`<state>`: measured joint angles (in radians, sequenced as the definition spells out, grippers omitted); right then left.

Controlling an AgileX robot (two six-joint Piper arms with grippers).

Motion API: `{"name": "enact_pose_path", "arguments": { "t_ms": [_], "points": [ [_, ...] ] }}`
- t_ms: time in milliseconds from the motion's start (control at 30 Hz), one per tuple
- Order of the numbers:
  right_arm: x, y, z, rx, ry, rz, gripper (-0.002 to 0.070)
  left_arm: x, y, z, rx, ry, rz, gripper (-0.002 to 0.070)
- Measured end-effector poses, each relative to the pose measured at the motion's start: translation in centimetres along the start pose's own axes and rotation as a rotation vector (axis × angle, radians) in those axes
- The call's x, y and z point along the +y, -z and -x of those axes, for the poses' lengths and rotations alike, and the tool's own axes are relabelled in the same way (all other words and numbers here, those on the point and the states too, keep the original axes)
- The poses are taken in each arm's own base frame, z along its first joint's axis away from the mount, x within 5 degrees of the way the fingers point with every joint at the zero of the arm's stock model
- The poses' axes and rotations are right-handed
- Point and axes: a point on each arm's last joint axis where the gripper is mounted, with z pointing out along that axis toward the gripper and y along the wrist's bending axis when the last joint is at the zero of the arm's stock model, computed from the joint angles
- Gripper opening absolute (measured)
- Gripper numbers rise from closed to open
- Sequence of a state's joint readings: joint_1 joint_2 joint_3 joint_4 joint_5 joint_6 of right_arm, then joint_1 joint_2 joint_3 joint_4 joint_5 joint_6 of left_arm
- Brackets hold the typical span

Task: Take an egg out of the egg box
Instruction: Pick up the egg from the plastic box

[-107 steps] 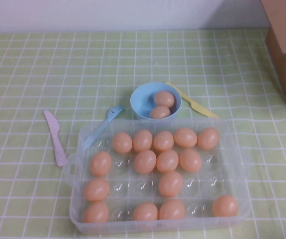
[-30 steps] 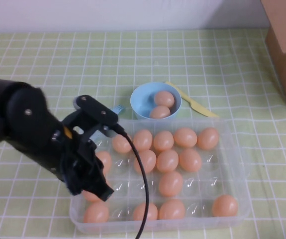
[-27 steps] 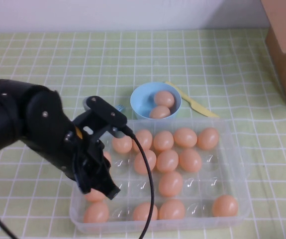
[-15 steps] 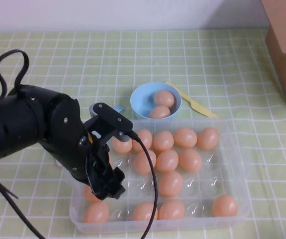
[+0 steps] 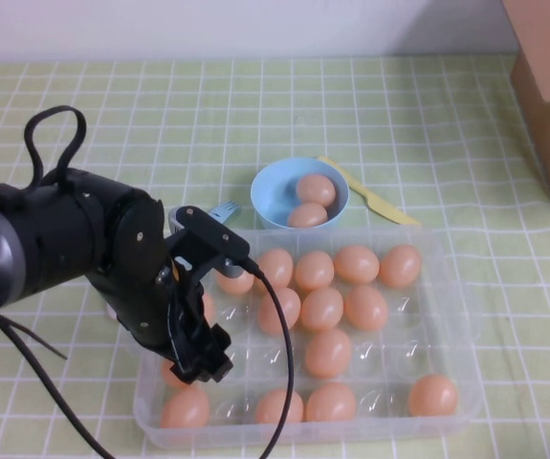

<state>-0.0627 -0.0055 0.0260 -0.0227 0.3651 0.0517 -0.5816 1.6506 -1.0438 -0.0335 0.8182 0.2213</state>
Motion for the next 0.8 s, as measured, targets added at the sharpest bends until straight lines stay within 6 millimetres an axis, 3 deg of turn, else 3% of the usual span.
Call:
{"name": "enact_pose_path", "arguments": {
  "t_ms": [467, 700, 800],
  "points": [
    [0.0, 0.0, 0.0, 0.0, 0.0, 0.0, -0.0017, 0.1, -1.7, 0.1, 0.05, -0.002, -0.002, 0.047],
    [0.0, 0.0, 0.0, 0.0, 0.0, 0.0, -0.0017, 0.4, -2.1, 0.1, 0.066, -0.002, 0.027, 0.0365],
    [0.0, 0.0, 0.0, 0.0, 0.0, 0.0, -0.0017, 0.5, -2.1, 0.1, 0.066, 0.006, 0.031, 0.0359]
  ]
}}
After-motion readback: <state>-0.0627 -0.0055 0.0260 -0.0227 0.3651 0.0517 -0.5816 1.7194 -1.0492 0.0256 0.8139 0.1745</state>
